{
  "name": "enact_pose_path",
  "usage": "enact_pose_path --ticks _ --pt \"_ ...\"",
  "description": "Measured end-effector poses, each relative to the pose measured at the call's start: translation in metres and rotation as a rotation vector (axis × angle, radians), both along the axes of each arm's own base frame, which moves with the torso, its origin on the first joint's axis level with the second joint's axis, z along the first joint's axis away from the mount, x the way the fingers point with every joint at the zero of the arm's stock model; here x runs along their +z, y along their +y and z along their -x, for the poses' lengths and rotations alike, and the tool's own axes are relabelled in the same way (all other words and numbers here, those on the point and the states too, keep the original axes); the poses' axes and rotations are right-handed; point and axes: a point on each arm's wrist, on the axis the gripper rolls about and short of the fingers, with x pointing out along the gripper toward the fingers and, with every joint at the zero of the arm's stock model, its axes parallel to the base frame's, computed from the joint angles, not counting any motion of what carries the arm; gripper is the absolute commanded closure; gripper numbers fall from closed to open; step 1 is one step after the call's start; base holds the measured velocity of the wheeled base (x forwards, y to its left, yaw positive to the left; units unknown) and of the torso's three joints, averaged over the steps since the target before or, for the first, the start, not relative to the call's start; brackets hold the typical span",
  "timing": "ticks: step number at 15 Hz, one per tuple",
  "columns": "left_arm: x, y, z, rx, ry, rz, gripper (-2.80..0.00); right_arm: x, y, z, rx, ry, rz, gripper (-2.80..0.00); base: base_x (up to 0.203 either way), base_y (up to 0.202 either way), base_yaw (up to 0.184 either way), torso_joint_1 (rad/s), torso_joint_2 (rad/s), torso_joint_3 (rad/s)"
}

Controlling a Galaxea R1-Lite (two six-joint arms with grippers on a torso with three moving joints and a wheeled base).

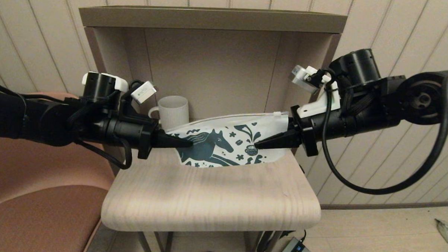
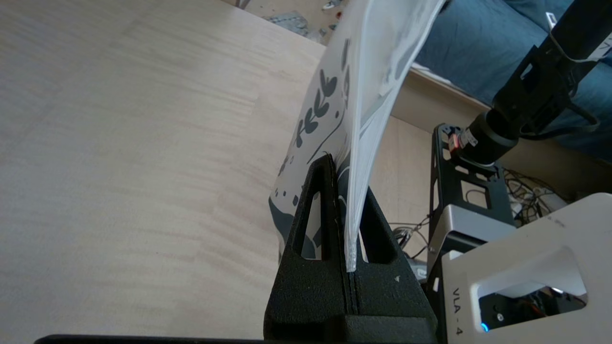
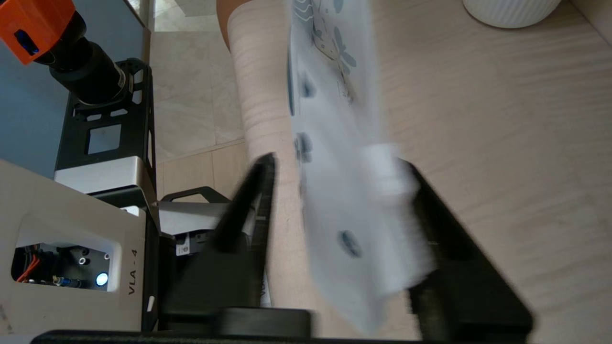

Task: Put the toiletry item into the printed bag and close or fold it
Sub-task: Hand it to the other hand

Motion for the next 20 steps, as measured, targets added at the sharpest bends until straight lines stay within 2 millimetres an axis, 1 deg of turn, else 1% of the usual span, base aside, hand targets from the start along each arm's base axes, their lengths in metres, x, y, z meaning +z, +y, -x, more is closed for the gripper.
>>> enact_pose_path --ticks 3,6,9,10,14,20 --pt "-0.001 0.0 0.0 -0.003 -0.006 -0.001 0.0 -0.001 0.003 0.001 0.01 0.003 0.002 0.0 0.0 0.0 0.0 0.0 0.0 0.0" --pt "-0.002 0.0 -0.001 -0.002 -0.003 -0.002 0.0 -0.003 0.011 0.005 0.036 0.009 0.003 0.0 0.0 0.0 0.0 0.0 0.0 0.0" --pt "-0.002 -0.001 -0.001 -0.002 -0.005 -0.003 0.0 -0.003 0.011 0.006 0.037 0.01 0.003 0.0 0.0 0.0 0.0 0.0 0.0 0.0" --pt "-0.003 -0.001 -0.001 -0.002 -0.008 -0.004 -2.8 -0.003 0.012 0.006 0.038 0.01 0.003 0.0 0.0 0.0 0.0 0.0 0.0 0.0" --pt "-0.003 0.0 -0.001 -0.005 -0.02 -0.004 -2.8 -0.003 0.011 0.005 0.036 0.012 0.004 0.0 0.0 0.0 0.0 0.0 0.0 0.0" --pt "0.02 0.015 0.002 0.036 -0.079 0.017 -2.8 -0.006 0.012 0.005 0.038 0.019 0.006 0.0 0.0 0.0 0.0 0.0 0.0 0.0"
